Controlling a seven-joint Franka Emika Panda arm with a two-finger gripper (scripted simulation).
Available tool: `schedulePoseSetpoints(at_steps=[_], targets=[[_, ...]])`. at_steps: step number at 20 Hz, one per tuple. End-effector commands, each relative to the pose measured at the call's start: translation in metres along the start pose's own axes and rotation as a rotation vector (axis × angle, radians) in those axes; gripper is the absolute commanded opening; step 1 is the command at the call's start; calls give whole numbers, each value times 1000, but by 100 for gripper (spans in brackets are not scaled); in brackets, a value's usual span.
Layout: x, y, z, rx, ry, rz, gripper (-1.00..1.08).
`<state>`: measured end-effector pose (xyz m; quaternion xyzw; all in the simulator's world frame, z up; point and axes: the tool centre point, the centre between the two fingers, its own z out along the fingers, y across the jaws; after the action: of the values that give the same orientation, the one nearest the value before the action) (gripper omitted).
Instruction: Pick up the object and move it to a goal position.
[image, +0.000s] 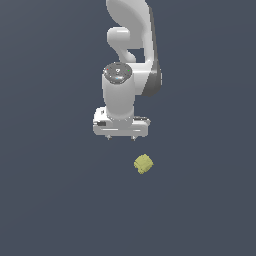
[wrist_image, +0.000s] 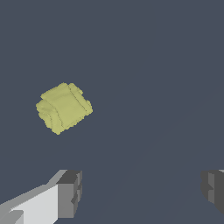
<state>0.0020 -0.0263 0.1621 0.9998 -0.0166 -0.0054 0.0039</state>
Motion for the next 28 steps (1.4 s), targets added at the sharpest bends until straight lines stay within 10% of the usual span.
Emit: schedulePoseSetpoints(at_steps=[1,28], targets=[[0,0,0,0,0,0,100],[27,-36,26,-17,5,-268,100]])
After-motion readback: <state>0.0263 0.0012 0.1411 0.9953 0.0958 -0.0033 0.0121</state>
